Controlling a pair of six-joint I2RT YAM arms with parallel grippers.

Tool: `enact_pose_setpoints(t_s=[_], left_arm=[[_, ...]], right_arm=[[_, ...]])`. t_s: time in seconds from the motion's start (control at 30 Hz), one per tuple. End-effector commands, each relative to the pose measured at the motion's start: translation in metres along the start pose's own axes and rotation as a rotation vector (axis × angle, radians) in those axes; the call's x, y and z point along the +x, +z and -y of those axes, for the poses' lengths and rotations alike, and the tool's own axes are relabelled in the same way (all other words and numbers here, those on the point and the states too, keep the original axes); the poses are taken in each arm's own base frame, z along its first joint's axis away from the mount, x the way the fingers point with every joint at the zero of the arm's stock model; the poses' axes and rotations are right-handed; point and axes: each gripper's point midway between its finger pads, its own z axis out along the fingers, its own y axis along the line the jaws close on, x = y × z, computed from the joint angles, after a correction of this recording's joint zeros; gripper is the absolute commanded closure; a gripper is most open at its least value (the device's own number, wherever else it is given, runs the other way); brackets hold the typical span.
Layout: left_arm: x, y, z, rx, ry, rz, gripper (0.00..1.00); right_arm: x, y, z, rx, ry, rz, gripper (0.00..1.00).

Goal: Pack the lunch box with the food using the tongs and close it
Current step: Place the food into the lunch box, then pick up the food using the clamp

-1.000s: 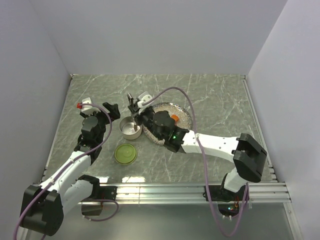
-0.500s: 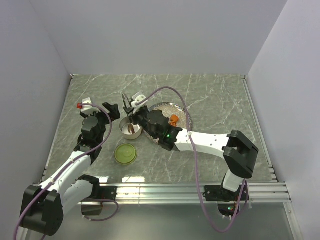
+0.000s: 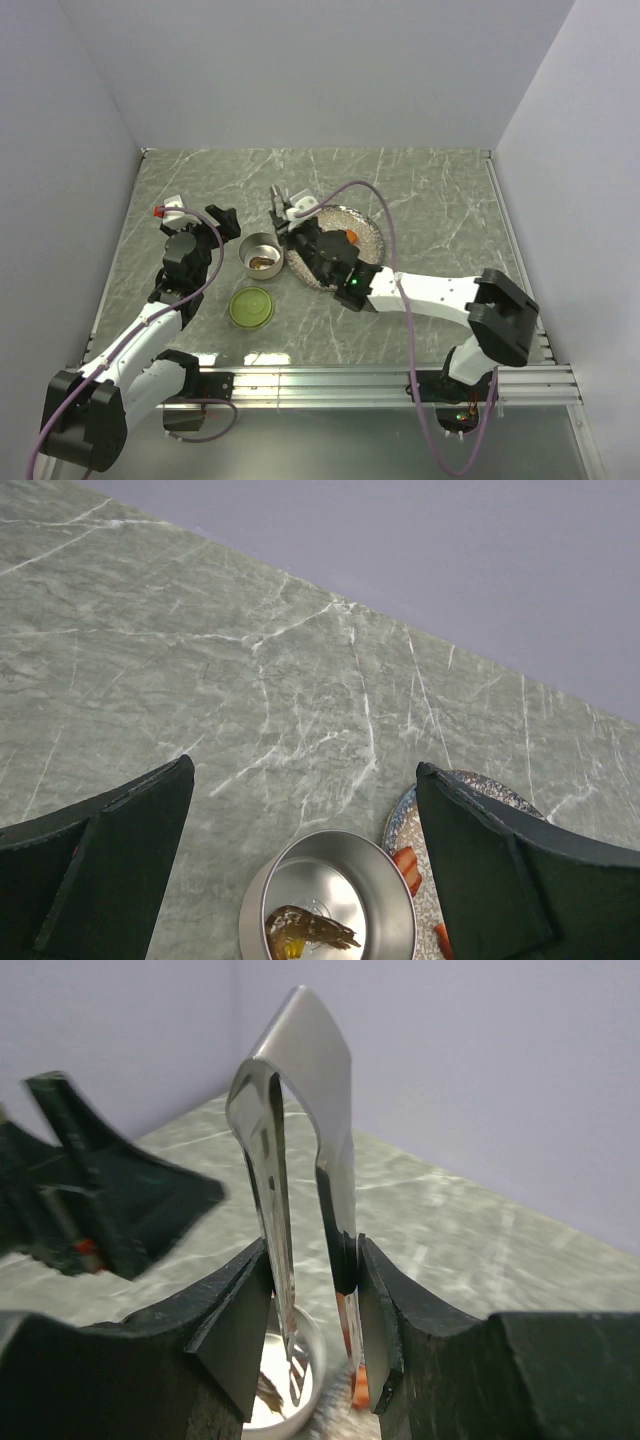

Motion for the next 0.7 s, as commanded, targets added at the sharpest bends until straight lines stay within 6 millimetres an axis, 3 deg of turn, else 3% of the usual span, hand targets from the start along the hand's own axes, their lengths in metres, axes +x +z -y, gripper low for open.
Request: enact_pose_setpoints(t_s=[0.0,0.2,0.37,0.47,0.67], left_arm=[[-0.011,0.0,0.005,0.014,-0.016,0.04,0.01],[-0.01,0.001,0.006,0.018,-0.017,0.036,0.01],[-0.008,0.001,0.005,0.017,-0.016,0.03,0.01],[-0.009,0.001,0.005,0.018,-0.015,0.033,0.01],[-0.006,0.004,0.006,0.019,-0.012,0.022,0.01]], right_arm=[[-0.059,-0.022,0.041,0.157,0.045,0.145,0.55],[-0.038,-0.055,0.092,0.373,0.025,0.096,0.55],[-0.01,-0.065,0.133,0.476,0.037,0.042,0.54],[0.006,-0.069,0.143,0.487,0.066,0.018,0.54],[0.017,-0.07,0.134,0.423,0.093,0.02,0.53]])
